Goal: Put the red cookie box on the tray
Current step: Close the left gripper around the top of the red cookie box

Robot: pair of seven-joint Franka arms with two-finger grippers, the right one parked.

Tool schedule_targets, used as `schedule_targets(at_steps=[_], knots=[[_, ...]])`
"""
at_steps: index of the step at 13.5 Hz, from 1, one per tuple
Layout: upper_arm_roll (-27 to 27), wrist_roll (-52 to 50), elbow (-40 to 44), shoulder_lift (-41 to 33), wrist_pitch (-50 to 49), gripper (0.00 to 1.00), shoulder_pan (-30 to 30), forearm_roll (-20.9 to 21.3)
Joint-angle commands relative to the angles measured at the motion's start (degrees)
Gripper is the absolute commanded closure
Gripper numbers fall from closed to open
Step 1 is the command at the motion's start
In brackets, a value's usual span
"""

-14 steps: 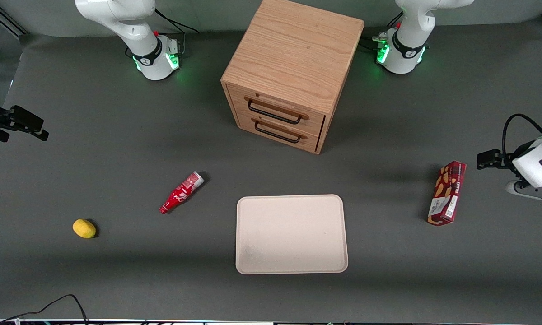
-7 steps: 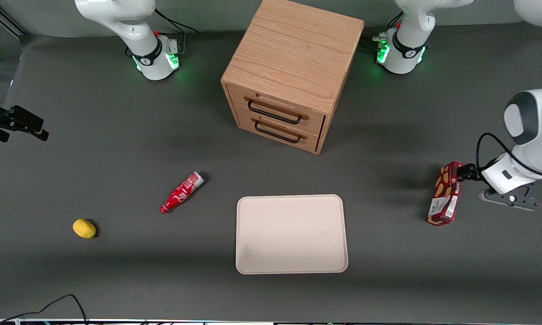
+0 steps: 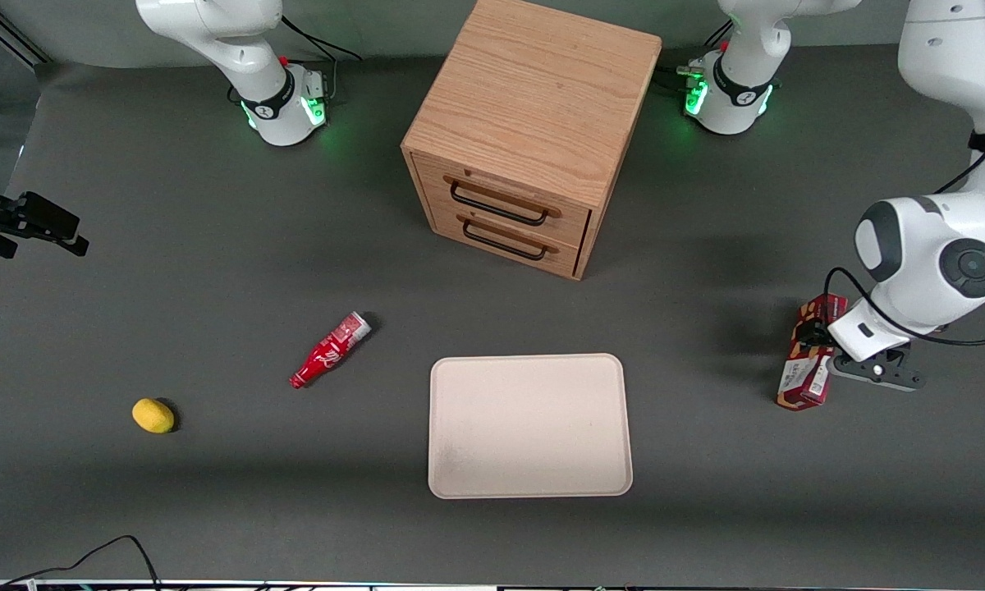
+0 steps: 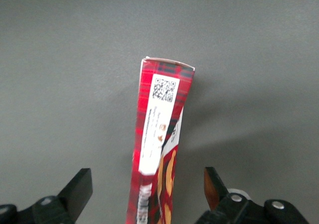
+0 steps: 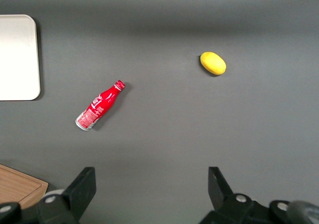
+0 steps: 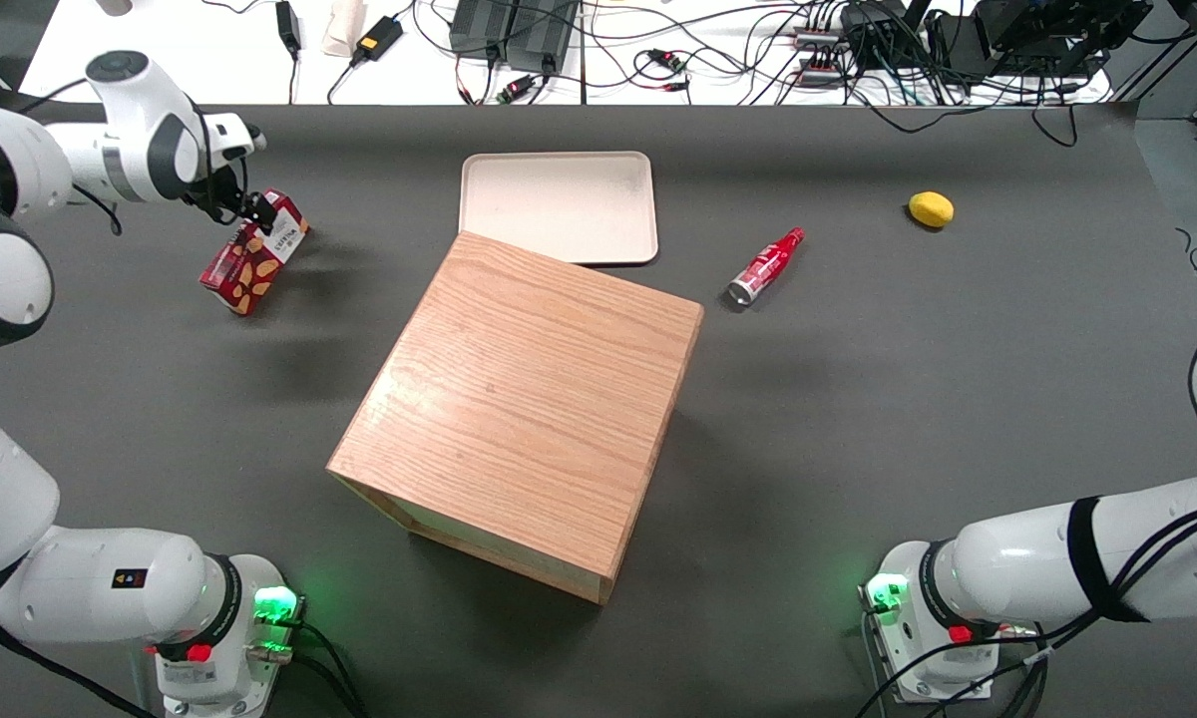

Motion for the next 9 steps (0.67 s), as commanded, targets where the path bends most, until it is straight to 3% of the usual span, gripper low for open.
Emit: schedule_targets(at_steps=[1, 2, 4, 5, 6, 7, 9], knots=[[-0.2, 0.9, -0.6, 1.5, 3.6, 0.00, 0.2, -1.1], [-0.3, 0.9, -0.6, 1.6, 3.6, 0.01, 0.2, -1.1], [-0.3, 0.9, -0.7, 1.6, 3.6, 0.22, 0.2, -1.1], [-0.2, 1.0, -0.7, 1.6, 3.6, 0.44, 0.2, -1.1], [-0.3, 1.0, -0.9, 1.5, 3.6, 0.77, 0.2, -1.2], [-0.3, 1.0, -1.1, 1.4, 3.7, 1.00, 0.2, -1.2], [-0.3, 1.0, -1.1, 1.4, 3.7, 1.00, 0.2, -2.3]])
